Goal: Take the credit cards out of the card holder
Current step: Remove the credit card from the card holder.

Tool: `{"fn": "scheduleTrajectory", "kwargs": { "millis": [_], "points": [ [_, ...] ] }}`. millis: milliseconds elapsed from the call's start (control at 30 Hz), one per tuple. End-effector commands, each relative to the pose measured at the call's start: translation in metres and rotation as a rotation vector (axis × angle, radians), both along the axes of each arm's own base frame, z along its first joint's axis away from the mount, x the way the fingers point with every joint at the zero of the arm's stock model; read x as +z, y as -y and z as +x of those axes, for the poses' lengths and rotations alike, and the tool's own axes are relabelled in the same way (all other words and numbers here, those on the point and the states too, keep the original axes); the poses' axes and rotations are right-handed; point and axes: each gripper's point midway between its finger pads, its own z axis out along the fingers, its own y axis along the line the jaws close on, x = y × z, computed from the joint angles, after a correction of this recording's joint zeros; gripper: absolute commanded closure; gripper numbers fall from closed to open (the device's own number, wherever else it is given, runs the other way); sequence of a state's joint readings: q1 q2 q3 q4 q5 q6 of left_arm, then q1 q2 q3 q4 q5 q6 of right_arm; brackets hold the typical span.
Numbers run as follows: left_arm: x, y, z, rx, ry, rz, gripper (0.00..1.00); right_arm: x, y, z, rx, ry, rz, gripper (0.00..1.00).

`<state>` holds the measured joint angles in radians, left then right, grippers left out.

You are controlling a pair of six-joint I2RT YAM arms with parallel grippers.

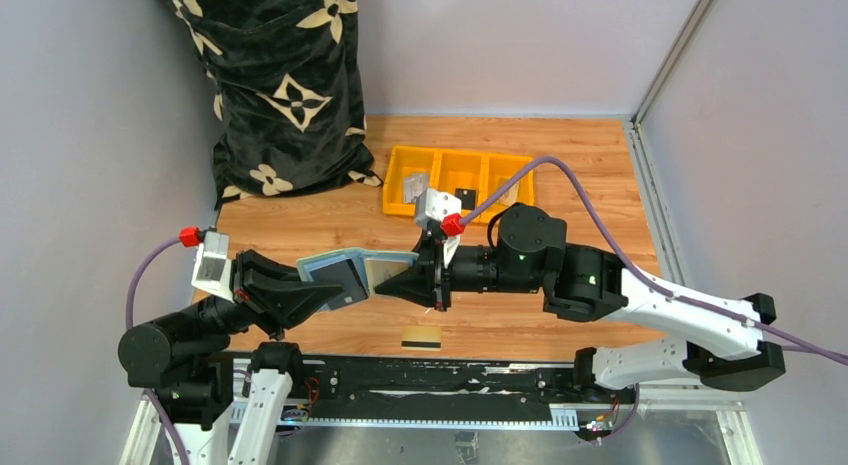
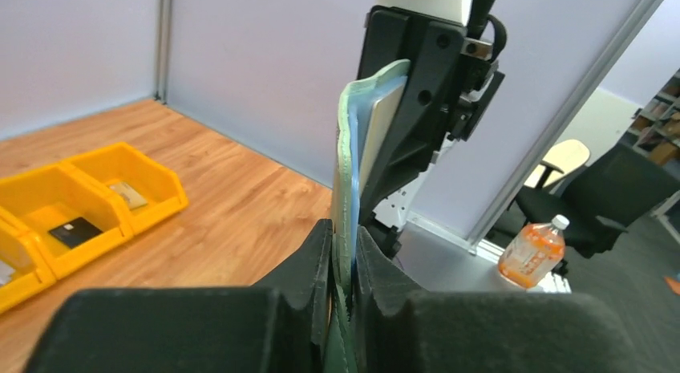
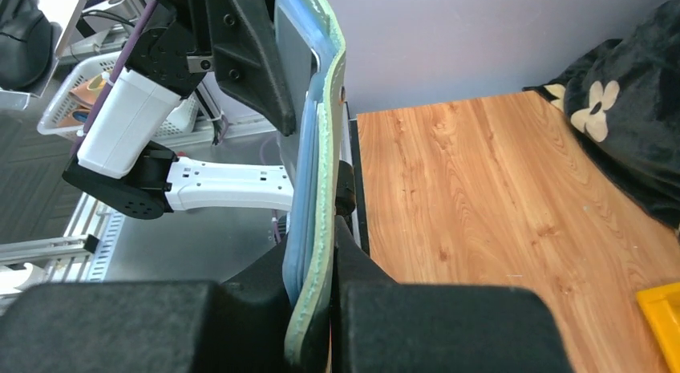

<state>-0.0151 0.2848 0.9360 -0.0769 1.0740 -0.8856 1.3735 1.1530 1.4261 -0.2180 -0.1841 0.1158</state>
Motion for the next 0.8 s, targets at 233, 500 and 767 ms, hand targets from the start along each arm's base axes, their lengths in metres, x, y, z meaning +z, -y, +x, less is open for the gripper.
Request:
{"fn": "scheduleTrajectory", "kwargs": {
  "millis": [233, 500, 767],
  "points": [
    [-0.027, -0.006, 0.042, 0.088, -0.134, 0.054, 1.00, -0.014, -0.003, 0.021, 0.118, -0.268, 0.051, 0.47],
    [-0.062, -0.012, 0.085, 0.166, -0.335, 0.077, 1.00, -0.021, 0.041, 0.103, -0.148, -0.420, 0.123, 0.18],
    [-0.081, -0.018, 0.104, 0.236, -0.431, 0.059, 1.00, -0.005, 0.060, 0.111, -0.203, -0.456, 0.205, 0.23]
  ]
}}
